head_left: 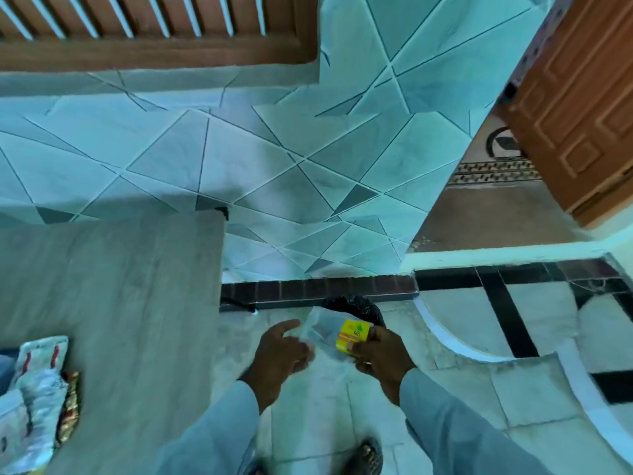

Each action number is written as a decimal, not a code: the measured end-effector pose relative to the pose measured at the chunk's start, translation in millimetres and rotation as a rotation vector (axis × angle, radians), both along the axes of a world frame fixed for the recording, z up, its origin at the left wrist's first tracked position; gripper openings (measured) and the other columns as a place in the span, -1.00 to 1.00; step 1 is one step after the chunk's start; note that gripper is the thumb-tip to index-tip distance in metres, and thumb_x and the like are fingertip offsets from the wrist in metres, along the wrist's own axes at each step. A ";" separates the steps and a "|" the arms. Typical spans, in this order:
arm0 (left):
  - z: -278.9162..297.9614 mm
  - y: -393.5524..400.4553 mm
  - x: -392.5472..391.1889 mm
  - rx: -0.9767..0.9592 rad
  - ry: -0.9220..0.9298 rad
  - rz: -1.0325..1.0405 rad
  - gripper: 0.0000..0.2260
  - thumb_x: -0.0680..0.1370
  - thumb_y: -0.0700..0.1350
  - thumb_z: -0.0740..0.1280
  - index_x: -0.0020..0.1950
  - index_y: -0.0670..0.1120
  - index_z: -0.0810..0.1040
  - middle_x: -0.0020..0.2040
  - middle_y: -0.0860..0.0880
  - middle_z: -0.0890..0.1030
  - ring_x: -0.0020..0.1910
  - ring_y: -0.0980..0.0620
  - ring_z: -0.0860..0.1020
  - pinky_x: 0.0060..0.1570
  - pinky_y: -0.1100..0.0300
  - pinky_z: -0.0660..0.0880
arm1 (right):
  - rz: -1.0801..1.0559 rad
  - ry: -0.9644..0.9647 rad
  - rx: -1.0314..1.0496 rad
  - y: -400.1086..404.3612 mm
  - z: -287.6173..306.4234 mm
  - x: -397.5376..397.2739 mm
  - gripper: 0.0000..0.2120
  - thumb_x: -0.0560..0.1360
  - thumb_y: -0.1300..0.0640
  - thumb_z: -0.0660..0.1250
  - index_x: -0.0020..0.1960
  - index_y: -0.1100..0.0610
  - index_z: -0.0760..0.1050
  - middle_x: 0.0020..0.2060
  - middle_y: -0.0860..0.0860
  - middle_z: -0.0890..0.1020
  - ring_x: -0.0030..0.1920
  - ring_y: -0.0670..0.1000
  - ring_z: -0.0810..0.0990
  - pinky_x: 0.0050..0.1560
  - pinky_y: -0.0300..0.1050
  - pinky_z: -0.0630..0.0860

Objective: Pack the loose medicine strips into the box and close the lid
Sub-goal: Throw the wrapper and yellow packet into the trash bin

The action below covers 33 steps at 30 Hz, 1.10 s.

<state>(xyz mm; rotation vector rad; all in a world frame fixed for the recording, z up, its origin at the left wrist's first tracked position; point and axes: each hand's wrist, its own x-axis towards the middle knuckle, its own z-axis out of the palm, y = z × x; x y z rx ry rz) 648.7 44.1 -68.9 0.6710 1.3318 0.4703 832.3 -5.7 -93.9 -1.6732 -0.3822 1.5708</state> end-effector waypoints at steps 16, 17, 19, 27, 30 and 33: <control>-225.4 101.2 108.4 0.104 0.391 -0.282 -0.73 0.47 -0.32 0.19 0.01 -0.07 0.61 0.02 -0.10 0.64 -0.02 -0.06 0.59 -0.10 0.19 0.50 | -0.079 -0.190 -0.298 85.1 -192.5 83.9 -0.79 0.37 0.39 0.42 -0.07 0.15 0.63 -0.26 0.09 0.66 -0.36 -0.07 0.61 -0.45 -0.35 0.44; -237.8 108.9 111.5 0.102 0.413 -0.281 -0.74 0.47 -0.30 0.20 0.02 -0.09 0.61 0.02 -0.10 0.64 -0.02 -0.06 0.58 -0.06 0.18 0.51 | -0.078 -0.243 -0.336 90.2 -207.2 86.1 -0.83 0.32 0.34 0.46 -0.17 0.12 0.63 -0.33 0.08 0.62 -0.39 -0.03 0.56 -0.44 -0.28 0.41; -270.5 123.4 117.1 0.096 0.464 -0.259 -0.76 0.46 -0.27 0.21 0.02 -0.09 0.61 0.03 -0.12 0.65 0.00 -0.10 0.59 0.06 0.08 0.55 | -0.023 -0.374 -0.412 100.2 -247.1 93.8 -0.82 0.25 0.29 0.45 -0.44 0.09 0.52 -0.52 0.03 0.44 -0.44 0.01 0.38 -0.39 -0.14 0.28; -380.5 149.1 121.4 -0.002 0.572 -0.228 -0.73 0.46 -0.22 0.19 0.06 -0.07 0.59 0.07 -0.01 0.60 -0.06 0.07 0.50 -0.25 0.49 0.33 | 0.181 -0.636 -0.587 142.1 -380.8 107.9 -0.93 0.28 0.14 0.36 -0.38 0.05 0.58 -0.32 0.15 0.61 -0.26 0.21 0.55 -0.12 0.01 0.52; -408.2 149.4 125.3 -0.007 0.584 -0.217 -0.74 0.46 -0.24 0.20 0.06 -0.10 0.60 0.11 -0.06 0.62 0.05 -0.03 0.56 -0.01 0.28 0.41 | 0.210 -0.623 -0.573 156.2 -414.8 105.8 -0.97 0.23 0.15 0.34 -0.38 0.06 0.54 -0.28 0.15 0.64 -0.22 0.17 0.59 -0.13 0.03 0.56; -419.9 150.8 129.3 -0.010 0.610 -0.191 -0.73 0.47 -0.26 0.19 0.09 -0.13 0.59 0.13 -0.10 0.61 0.08 -0.07 0.56 -0.01 0.25 0.44 | 0.259 -0.528 -0.576 163.6 -430.3 100.8 -0.82 0.28 0.22 0.36 -0.43 0.04 0.43 -0.35 0.04 0.56 -0.26 0.09 0.52 -0.19 -0.02 0.53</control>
